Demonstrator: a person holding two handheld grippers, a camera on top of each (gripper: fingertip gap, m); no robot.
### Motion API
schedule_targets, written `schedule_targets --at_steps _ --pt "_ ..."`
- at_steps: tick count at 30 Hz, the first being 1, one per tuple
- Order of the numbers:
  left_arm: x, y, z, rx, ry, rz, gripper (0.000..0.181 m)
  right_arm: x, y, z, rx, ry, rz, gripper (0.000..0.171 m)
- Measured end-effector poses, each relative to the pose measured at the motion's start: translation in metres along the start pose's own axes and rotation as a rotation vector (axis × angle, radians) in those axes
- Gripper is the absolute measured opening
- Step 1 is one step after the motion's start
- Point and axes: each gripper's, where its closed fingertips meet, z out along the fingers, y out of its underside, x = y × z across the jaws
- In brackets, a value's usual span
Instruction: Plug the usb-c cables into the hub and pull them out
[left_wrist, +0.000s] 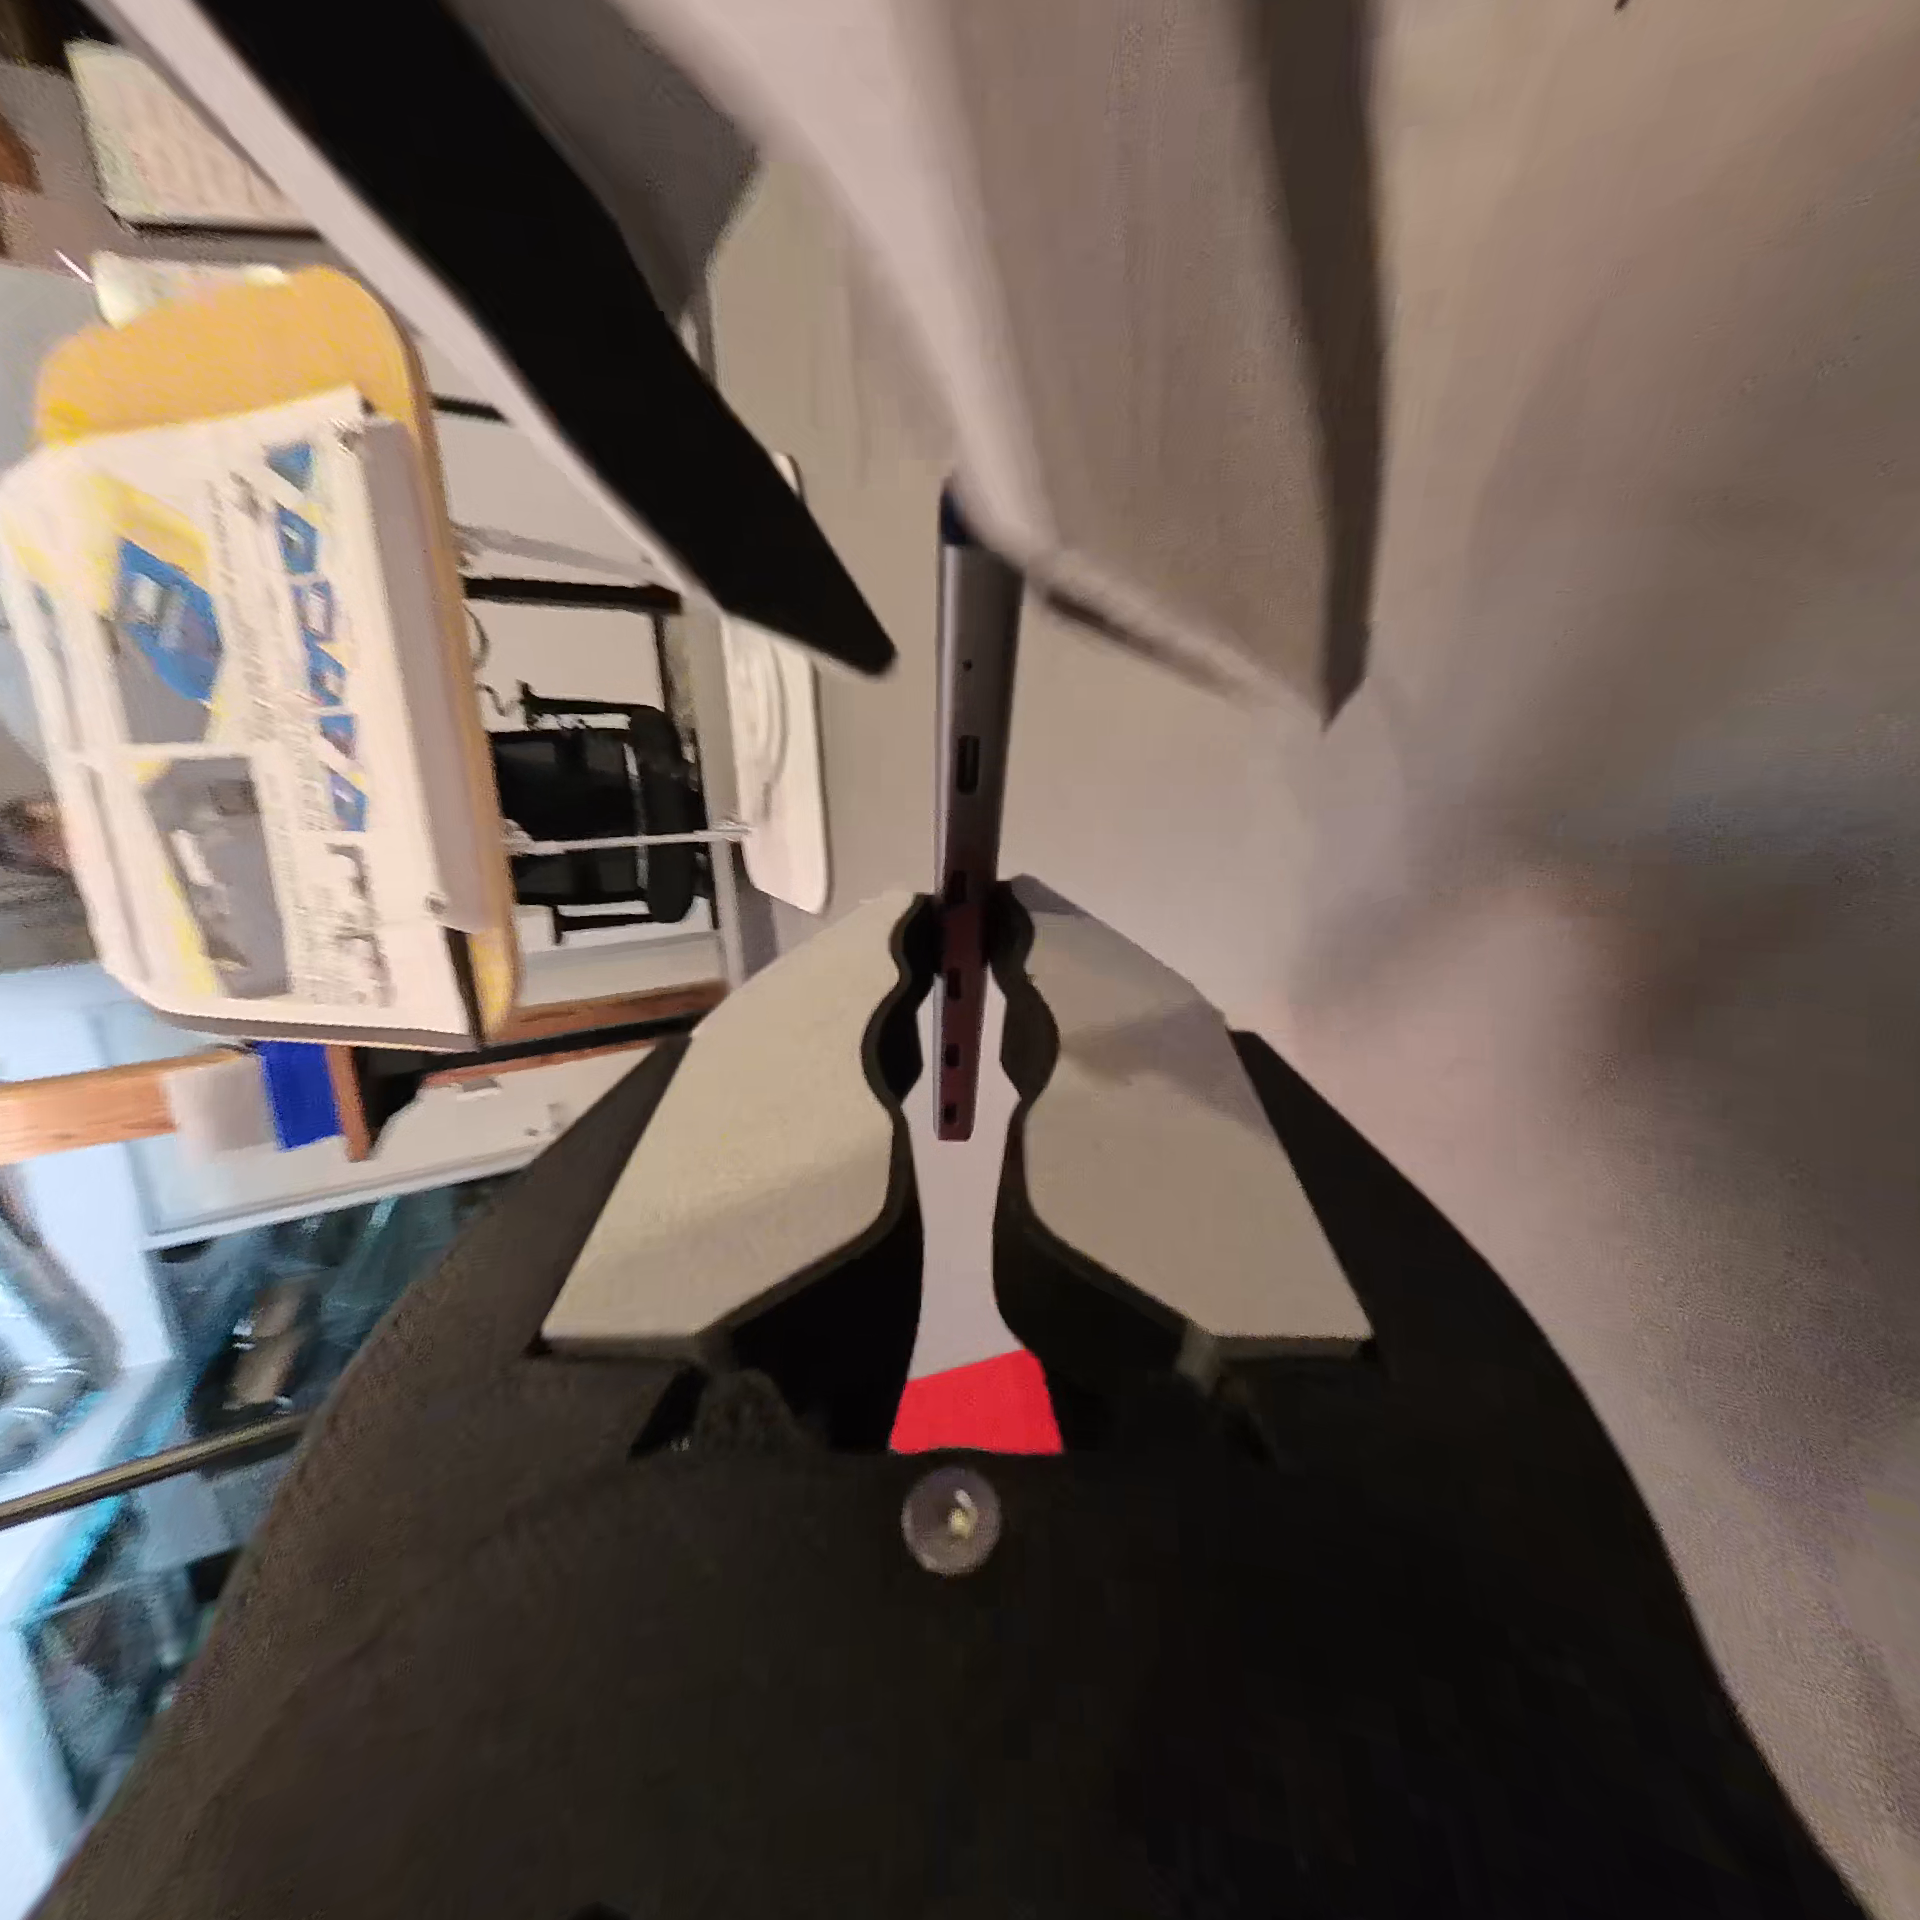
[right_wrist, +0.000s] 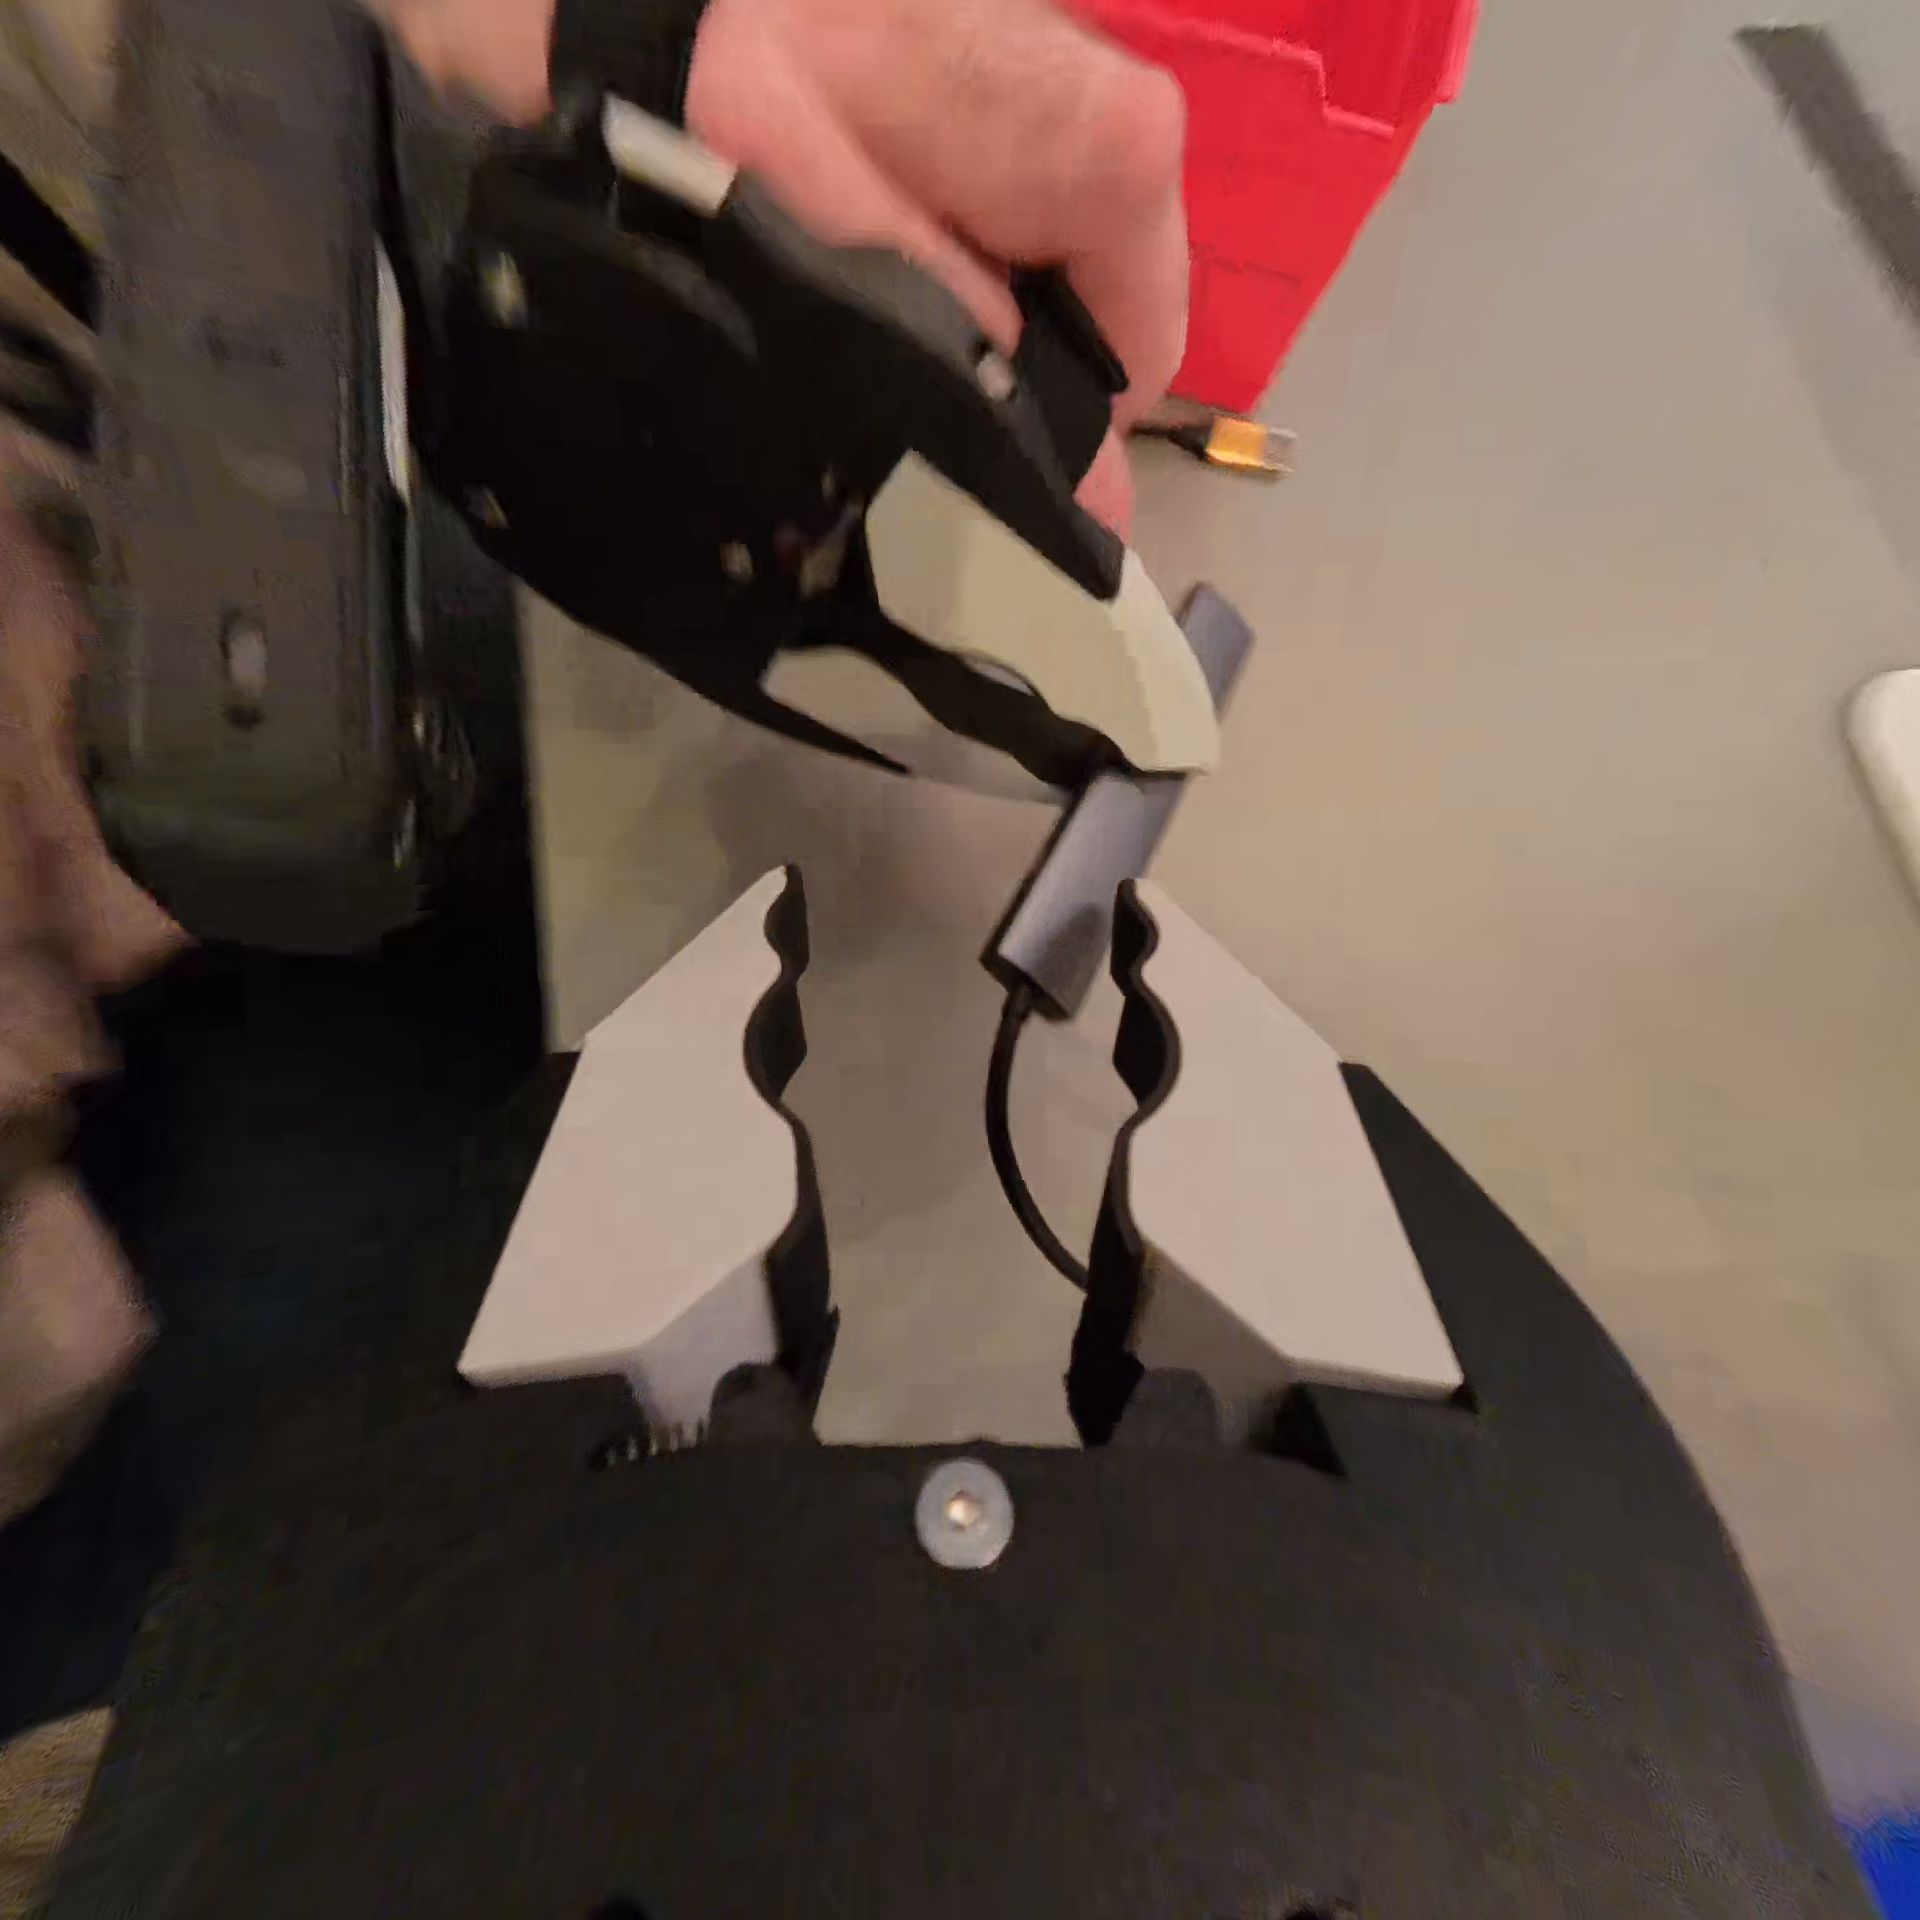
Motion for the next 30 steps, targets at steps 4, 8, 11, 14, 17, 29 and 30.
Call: schedule_targets --at_steps 4,8,11,14,17,29,30 --pt "-0.013 -0.010 -0.008 0.059 -0.111 0.138 0.010 -0.002 -0.012 -0.011 0.086 -0.267 0.316 0.052" --pt "-0.021 -0.018 -0.019 0.126 -0.196 0.216 0.010 0.007 0.002 -0.007 0.016 -0.346 0.441 0.059" --pt "-0.028 -0.017 -0.022 0.122 -0.211 0.234 0.010 0.004 0.000 -0.002 0.030 -0.341 0.463 0.054" --pt "-0.028 -0.015 -0.019 0.099 -0.188 0.253 0.010 0.003 0.006 0.007 -0.051 -0.247 0.413 0.059" --pt "-0.027 -0.019 -0.018 0.090 -0.168 0.273 0.010 0.002 0.010 0.017 -0.117 -0.188 0.403 0.053" --pt "-0.028 -0.010 -0.016 0.009 -0.113 0.211 0.017 0.020 0.021 0.021 -0.099 -0.095 0.458 0.018" --pt "-0.029 -0.006 -0.018 -0.002 -0.088 0.166 0.027 0.026 0.025 0.018 -0.093 -0.074 0.468 0.018"
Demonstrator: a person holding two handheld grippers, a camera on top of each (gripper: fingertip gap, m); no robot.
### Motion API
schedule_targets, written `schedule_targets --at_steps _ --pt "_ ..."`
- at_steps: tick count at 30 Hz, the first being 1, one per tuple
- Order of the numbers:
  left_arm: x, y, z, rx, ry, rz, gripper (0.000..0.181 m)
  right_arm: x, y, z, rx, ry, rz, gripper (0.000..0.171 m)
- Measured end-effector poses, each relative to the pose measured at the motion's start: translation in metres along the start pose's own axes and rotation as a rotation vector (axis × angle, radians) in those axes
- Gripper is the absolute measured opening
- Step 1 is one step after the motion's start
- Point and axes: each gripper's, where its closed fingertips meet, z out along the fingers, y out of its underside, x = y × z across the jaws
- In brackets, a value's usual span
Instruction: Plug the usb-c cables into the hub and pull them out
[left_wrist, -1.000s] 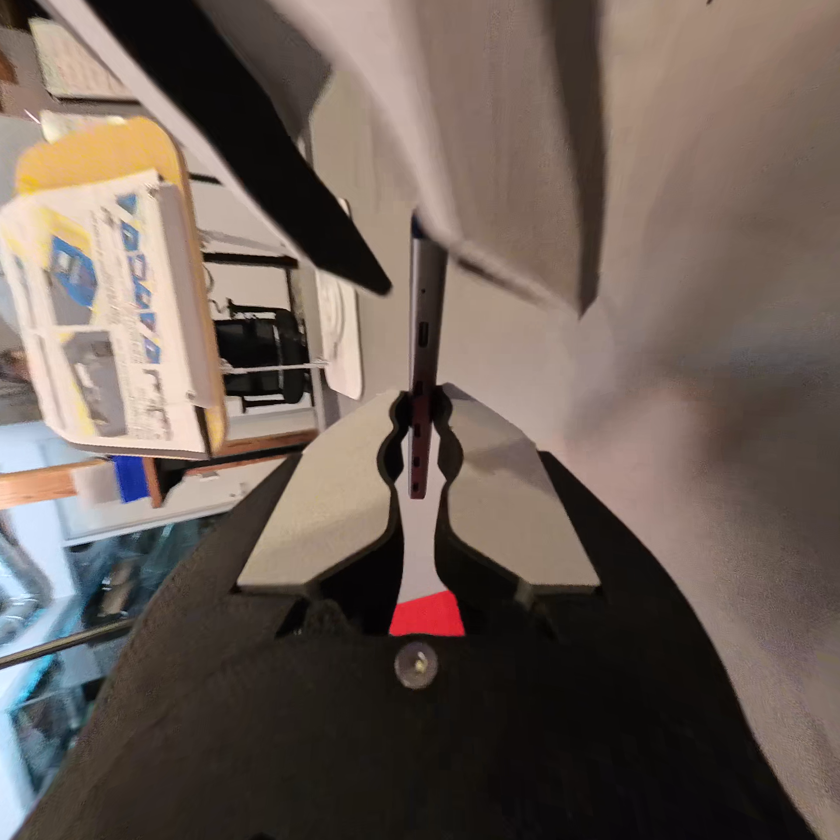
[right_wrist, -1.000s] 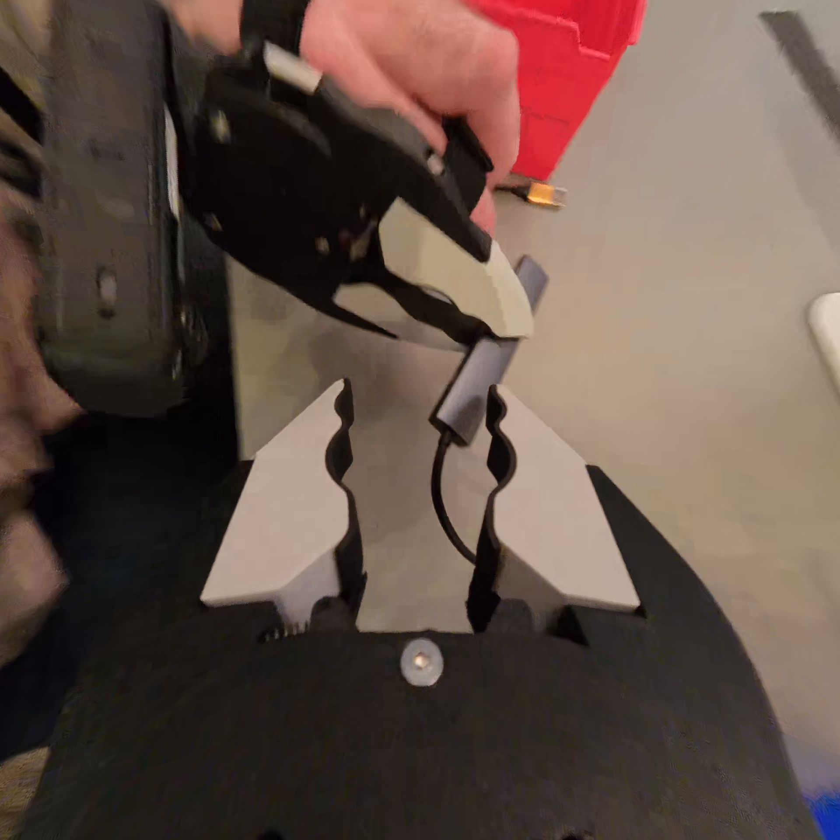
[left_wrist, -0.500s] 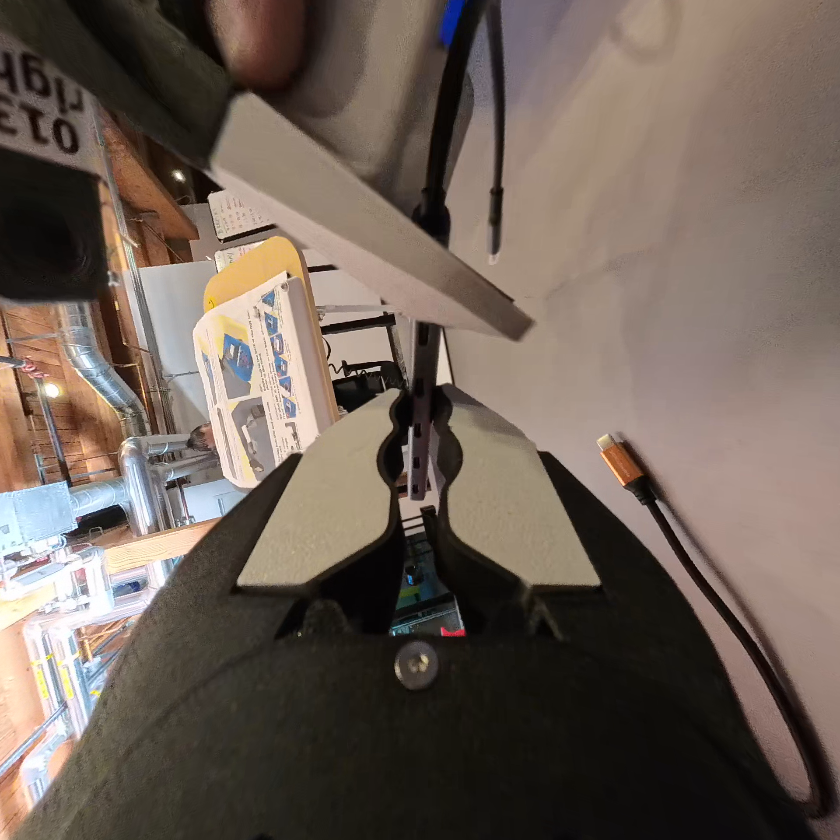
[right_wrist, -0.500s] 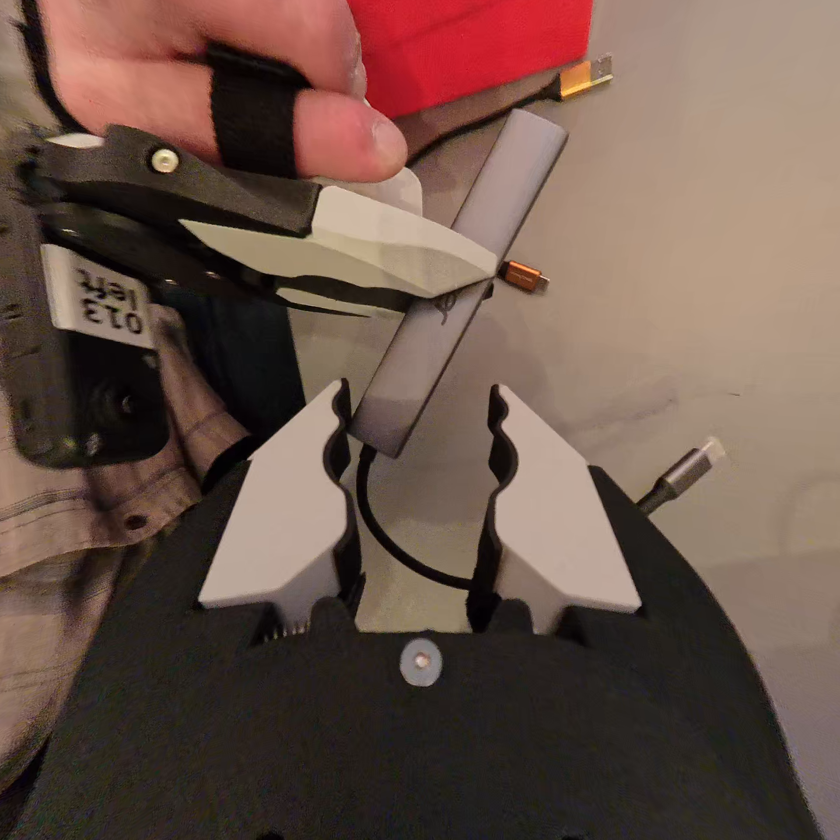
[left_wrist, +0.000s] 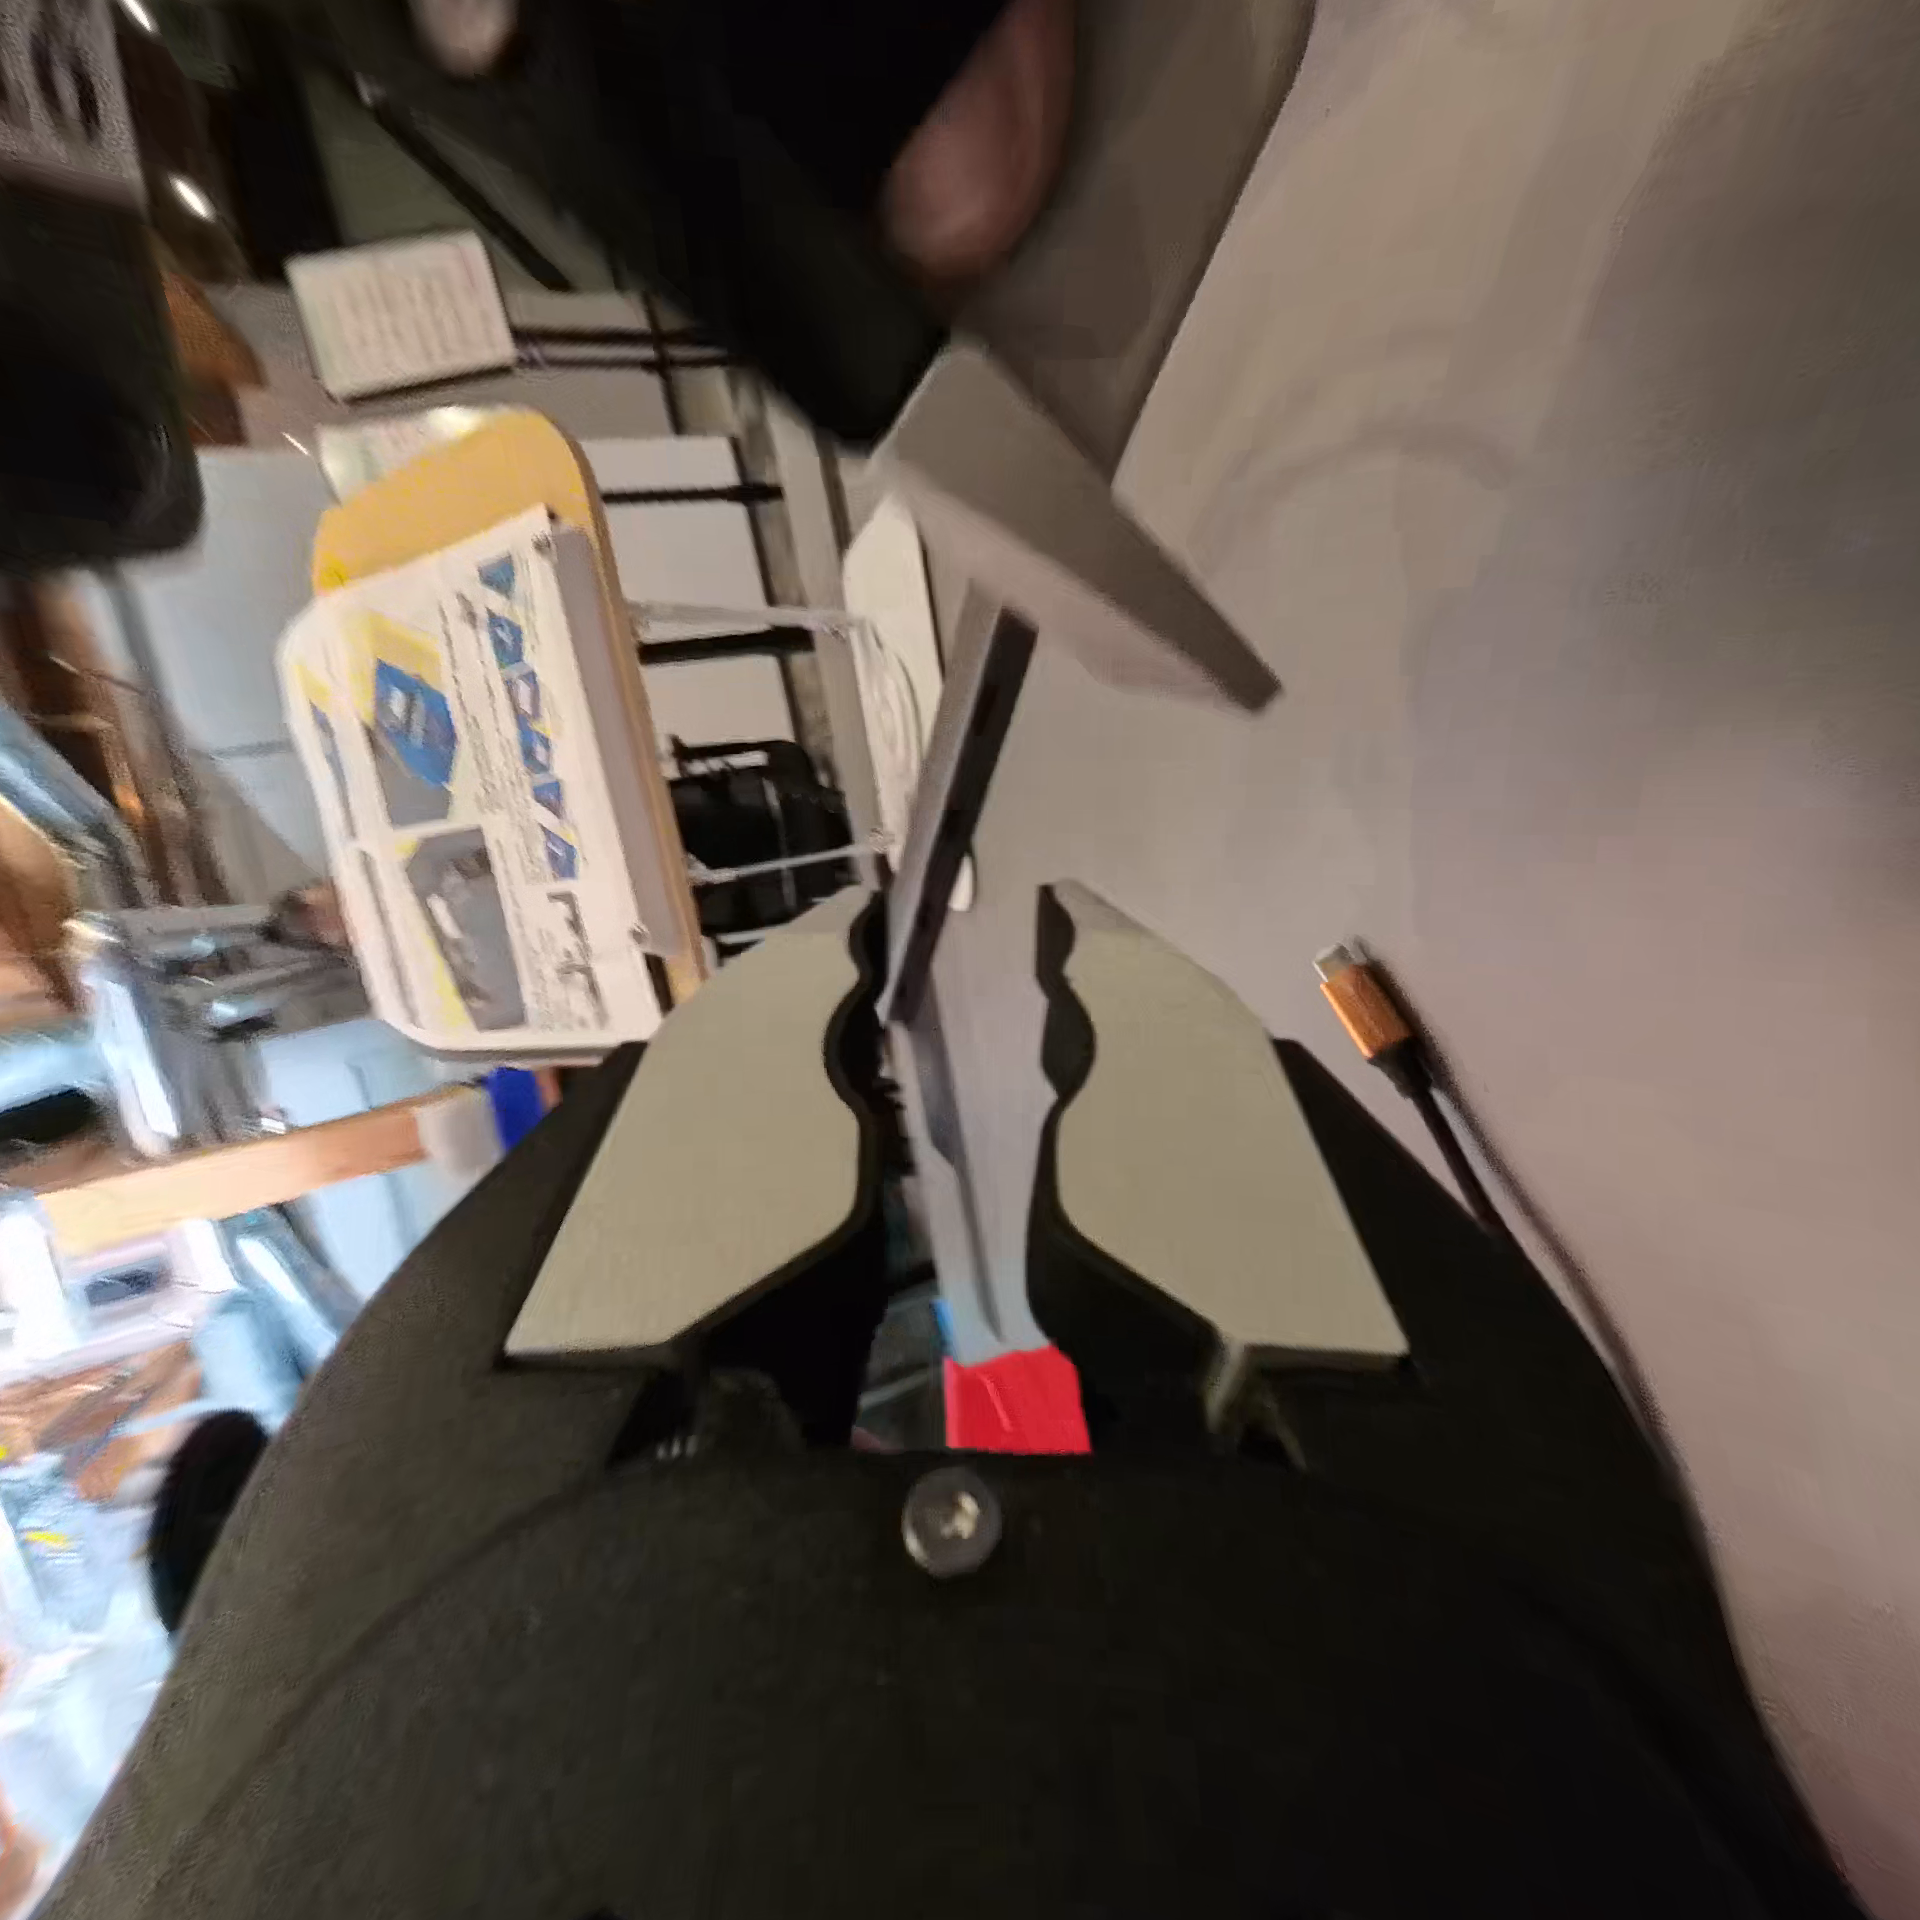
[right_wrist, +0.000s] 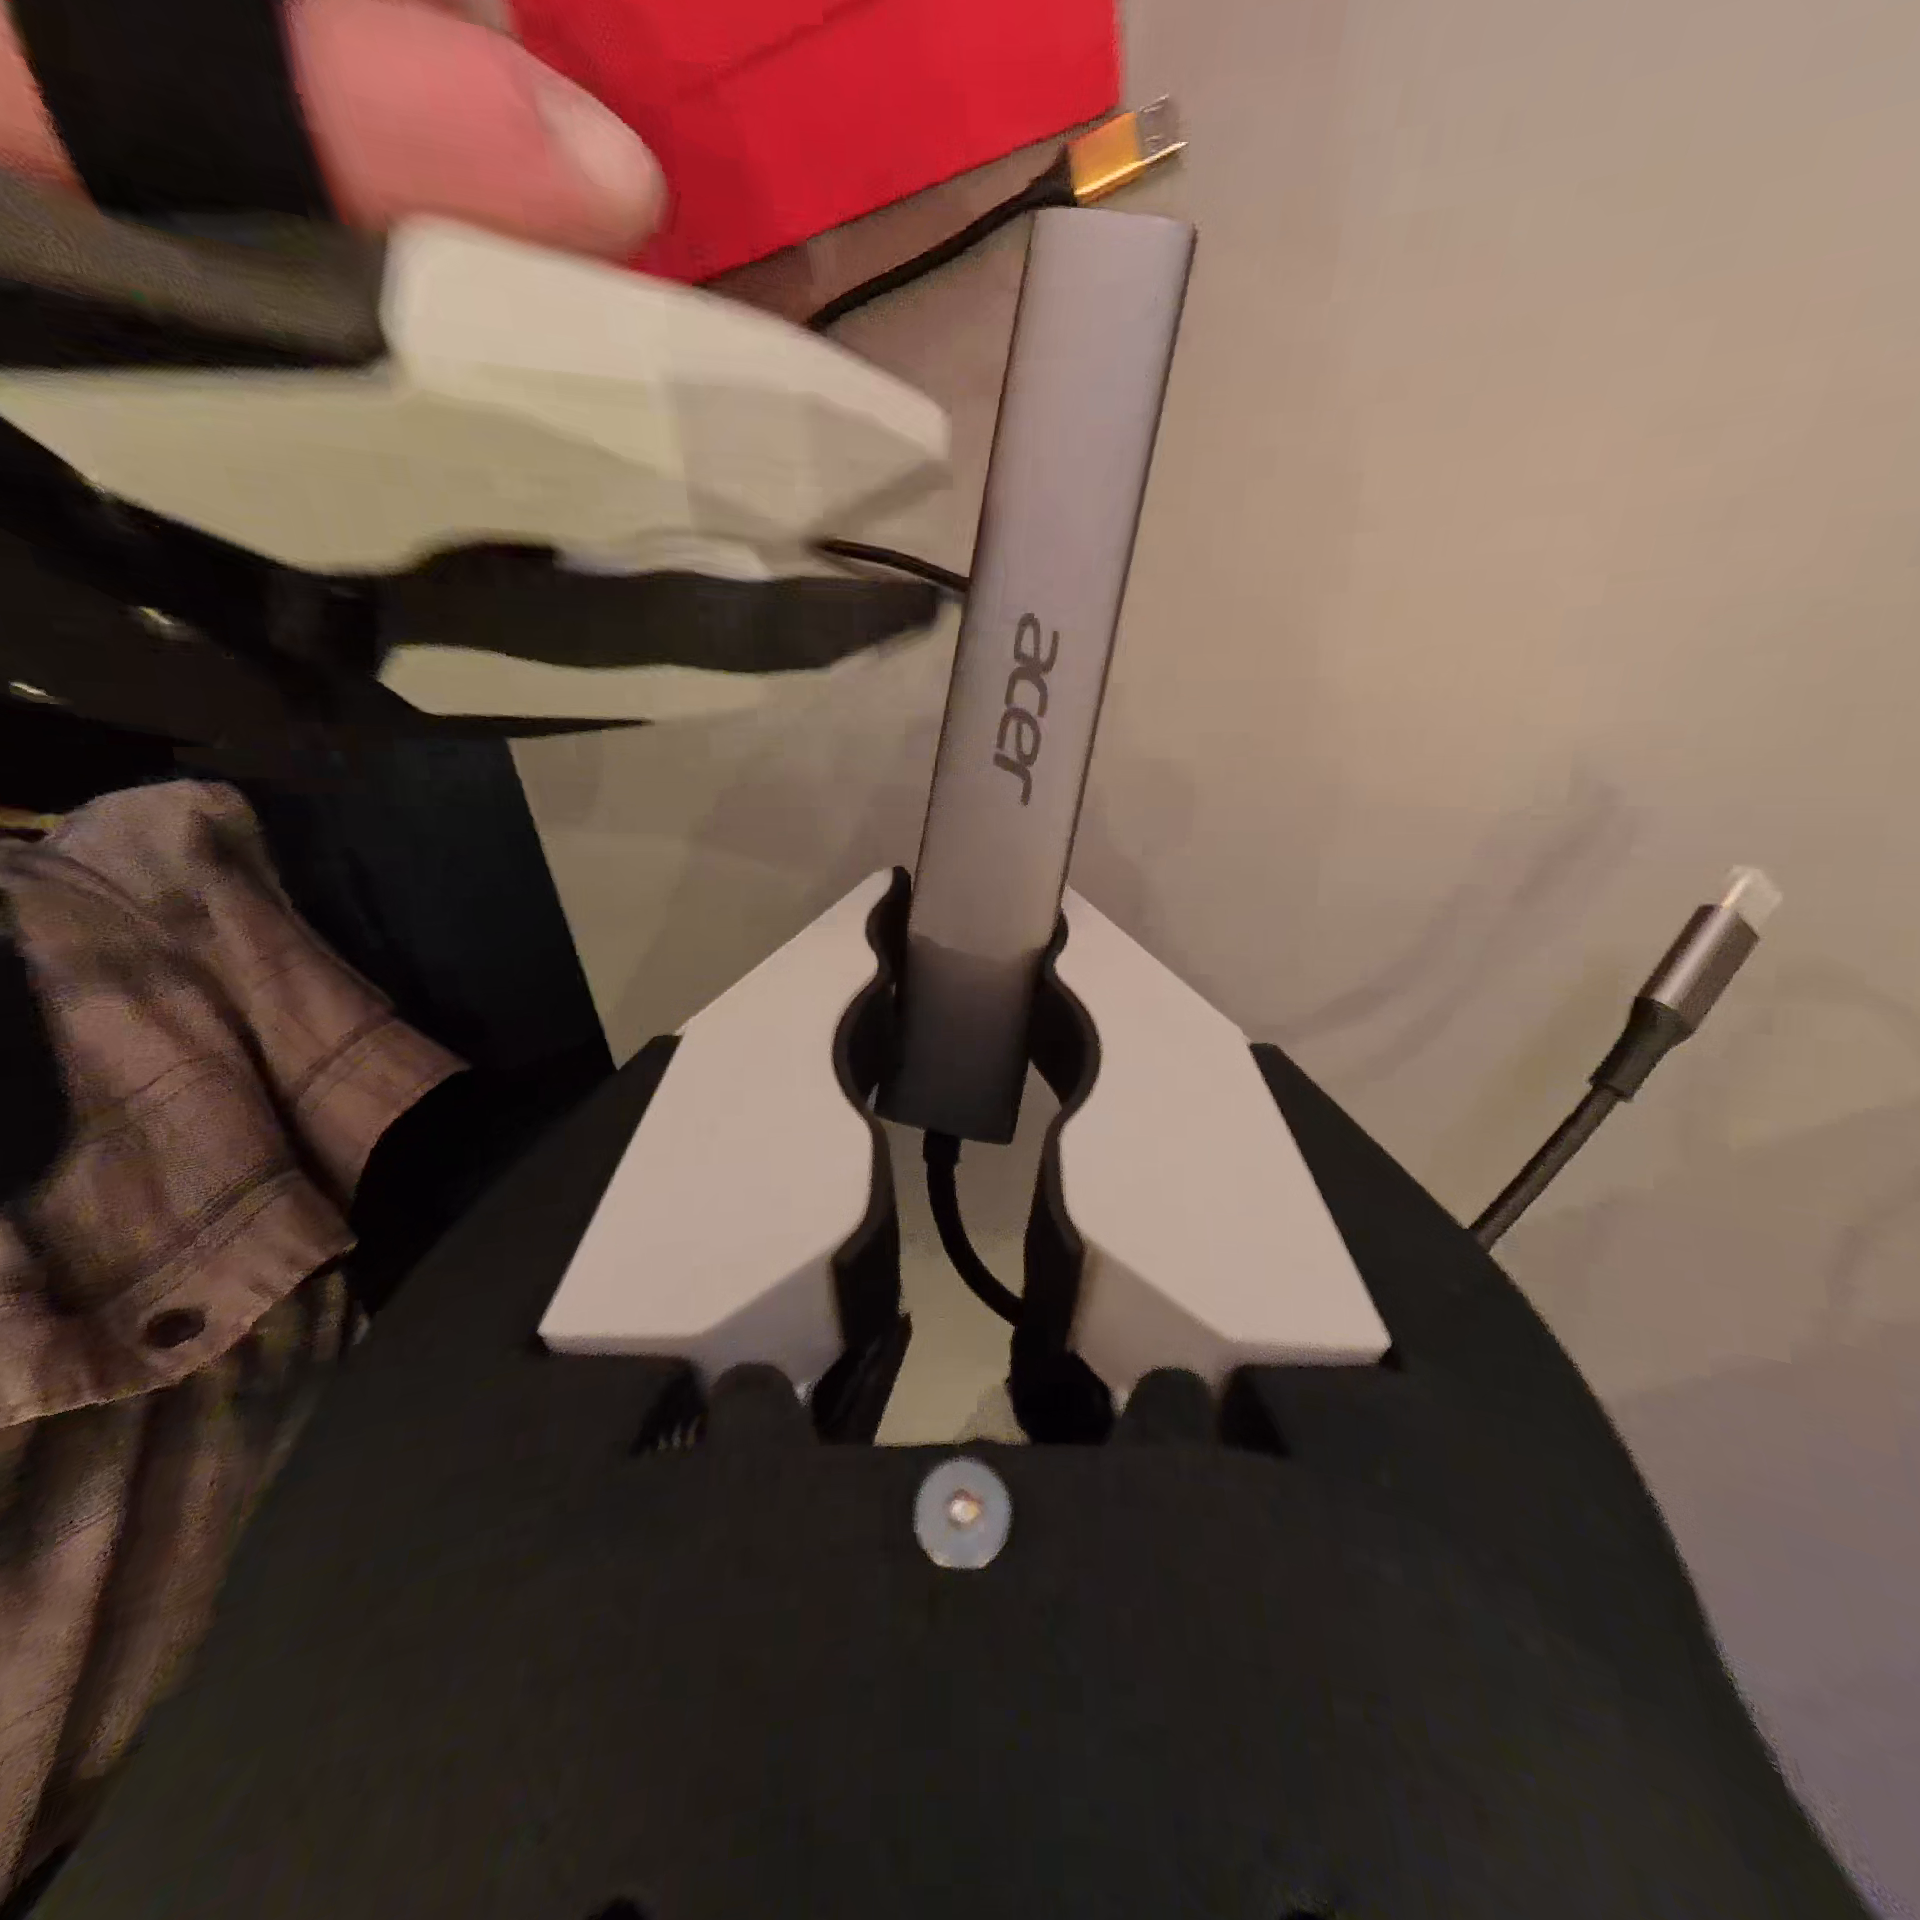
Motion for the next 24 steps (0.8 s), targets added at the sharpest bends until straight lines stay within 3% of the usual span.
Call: schedule_targets --at_steps 4,8,13,21,24 --pt "0.004 0.025 -0.014 -0.023 0.107 -0.252 0.041 0.013 0.009 -0.006 0.015 0.022 0.027 0.018" --pt "0.041 0.038 -0.024 -0.041 0.317 -0.537 0.042 0.017 0.023 0.000 -0.015 0.044 0.015 0.018" --pt "0.091 0.047 -0.016 -0.086 0.499 -0.702 0.040 0.013 0.036 0.010 -0.028 0.039 0.020 0.018" --pt "0.103 0.055 0.011 -0.069 0.490 -0.823 0.023 0.009 0.044 0.018 -0.015 0.025 0.037 0.018" --pt "0.107 0.053 0.014 -0.054 0.476 -0.808 0.008 0.009 0.044 0.022 -0.009 0.016 0.041 0.018"
